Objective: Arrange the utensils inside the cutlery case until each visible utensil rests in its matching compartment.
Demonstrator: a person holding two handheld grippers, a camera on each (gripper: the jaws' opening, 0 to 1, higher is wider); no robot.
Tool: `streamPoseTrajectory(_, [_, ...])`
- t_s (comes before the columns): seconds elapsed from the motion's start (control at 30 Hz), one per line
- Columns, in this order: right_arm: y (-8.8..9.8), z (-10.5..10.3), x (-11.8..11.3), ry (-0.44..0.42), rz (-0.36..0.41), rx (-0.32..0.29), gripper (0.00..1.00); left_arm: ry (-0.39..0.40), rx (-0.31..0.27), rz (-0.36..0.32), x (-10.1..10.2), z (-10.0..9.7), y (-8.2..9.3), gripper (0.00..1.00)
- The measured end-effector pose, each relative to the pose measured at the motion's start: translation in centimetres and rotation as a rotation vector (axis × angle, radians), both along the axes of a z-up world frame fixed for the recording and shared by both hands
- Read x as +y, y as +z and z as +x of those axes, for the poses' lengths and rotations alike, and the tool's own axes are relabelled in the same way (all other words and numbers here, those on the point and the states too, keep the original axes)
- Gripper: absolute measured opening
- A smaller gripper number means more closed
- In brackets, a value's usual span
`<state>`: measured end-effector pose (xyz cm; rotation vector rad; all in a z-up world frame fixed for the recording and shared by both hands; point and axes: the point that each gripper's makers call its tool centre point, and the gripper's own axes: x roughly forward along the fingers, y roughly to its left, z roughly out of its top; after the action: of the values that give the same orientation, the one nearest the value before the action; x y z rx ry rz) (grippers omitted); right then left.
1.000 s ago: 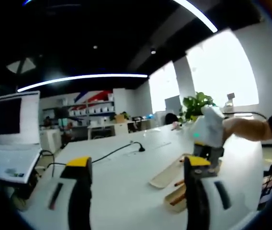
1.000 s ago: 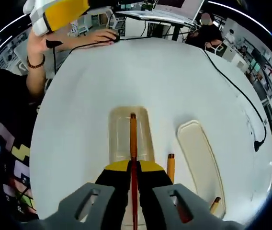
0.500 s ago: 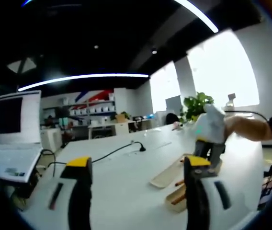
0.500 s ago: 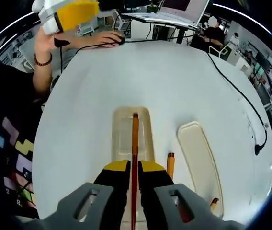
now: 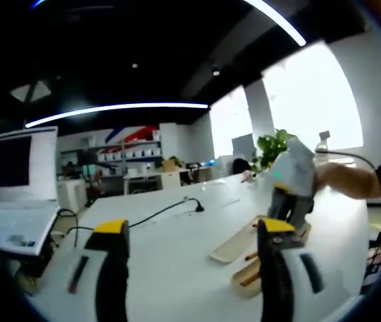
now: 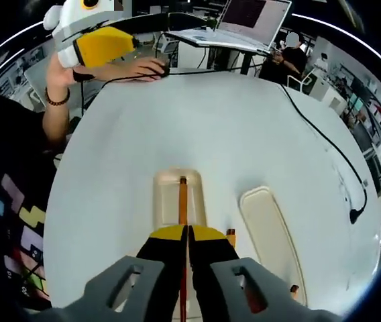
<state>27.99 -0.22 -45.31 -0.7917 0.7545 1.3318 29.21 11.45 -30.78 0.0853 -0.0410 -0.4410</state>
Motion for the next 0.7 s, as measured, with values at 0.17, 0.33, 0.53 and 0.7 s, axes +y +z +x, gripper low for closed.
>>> streamPoseTrajectory(0.17, [-0.5,0.5,-0.2,0.019,-0.034,-0.041,0.00,0.004,0.001,-0.003,0.3,0.1,0.0,0.82])
streamPoseTrajectory(0.33, [-0.7,0.7,-0.4,0.021,-0.053,-0.045,0.00,0.001,0.000,-0.002,0.1,0.0,0.0,0.82])
streamPoseTrajectory(0.53, [-0.8,1.0,-0.5,0.013,-0.051,-0.040,0.00,0.002,0.004,-0.001,0.2,0.1,-0.1,0.82])
streamPoseTrajectory(0.7, [-1.6,0.9,-1.0,0.022,-0.083,-0.040,0.00,0.002,0.003,-0.002,0.2,0.1,0.0,0.82])
